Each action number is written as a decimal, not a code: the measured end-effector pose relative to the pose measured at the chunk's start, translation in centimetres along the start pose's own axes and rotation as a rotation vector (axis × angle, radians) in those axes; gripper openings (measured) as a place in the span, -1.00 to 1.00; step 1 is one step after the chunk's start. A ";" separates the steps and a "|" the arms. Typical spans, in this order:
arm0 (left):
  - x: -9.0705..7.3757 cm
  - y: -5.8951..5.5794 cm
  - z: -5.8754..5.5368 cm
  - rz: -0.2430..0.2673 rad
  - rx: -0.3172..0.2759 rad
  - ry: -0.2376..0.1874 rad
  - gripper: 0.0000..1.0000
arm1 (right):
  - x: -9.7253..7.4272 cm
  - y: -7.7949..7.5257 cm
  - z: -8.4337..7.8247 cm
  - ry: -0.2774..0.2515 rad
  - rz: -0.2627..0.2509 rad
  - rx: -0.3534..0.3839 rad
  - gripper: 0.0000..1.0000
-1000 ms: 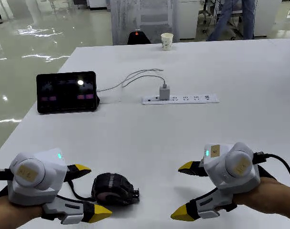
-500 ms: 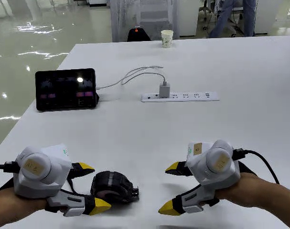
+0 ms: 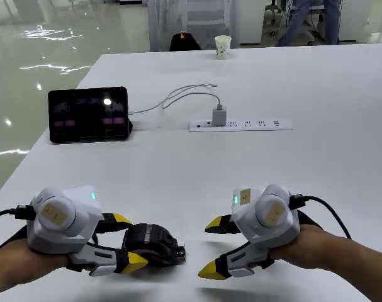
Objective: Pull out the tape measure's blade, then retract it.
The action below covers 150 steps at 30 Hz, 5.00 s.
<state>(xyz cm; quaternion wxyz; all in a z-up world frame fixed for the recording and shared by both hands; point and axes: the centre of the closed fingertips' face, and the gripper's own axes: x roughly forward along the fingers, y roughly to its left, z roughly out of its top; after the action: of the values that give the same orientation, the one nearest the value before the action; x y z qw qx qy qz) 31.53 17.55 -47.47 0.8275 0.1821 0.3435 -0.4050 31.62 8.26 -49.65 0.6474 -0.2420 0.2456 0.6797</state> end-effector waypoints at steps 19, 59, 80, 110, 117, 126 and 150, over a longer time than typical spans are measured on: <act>0.6 0.0 -0.2 -0.043 0.048 0.026 -0.38 | 2.8 0.2 0.8 0.013 0.049 -0.095 -0.49; 0.7 0.6 -0.7 -0.146 0.178 0.089 -0.53 | 4.3 -0.2 0.8 0.039 0.089 -0.158 -0.81; 0.7 0.4 -0.8 -0.159 0.186 0.089 -0.53 | 3.8 -0.1 0.2 0.053 0.094 -0.167 -0.82; 0.6 0.3 -0.8 -0.162 0.191 0.095 -0.53 | 1.5 -0.3 -1.7 0.074 0.081 -0.159 -0.81; 0.6 0.2 -0.8 -0.162 0.189 0.098 -0.53 | 0.8 -0.4 -2.3 0.080 0.079 -0.149 -0.81; 0.7 0.2 -0.8 -0.159 0.194 0.102 -0.53 | 0.0 -0.5 -2.9 0.090 0.074 -0.151 -0.81; 0.6 0.2 -0.9 -0.154 0.203 0.125 -0.53 | -2.6 -0.7 -5.2 0.117 0.051 -0.144 -0.81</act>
<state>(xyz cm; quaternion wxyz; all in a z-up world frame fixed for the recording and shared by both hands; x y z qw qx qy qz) 31.56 17.82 -48.56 0.7484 0.2627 0.3648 -0.4877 32.52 2.97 -51.91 0.5954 -0.3209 0.2399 0.6964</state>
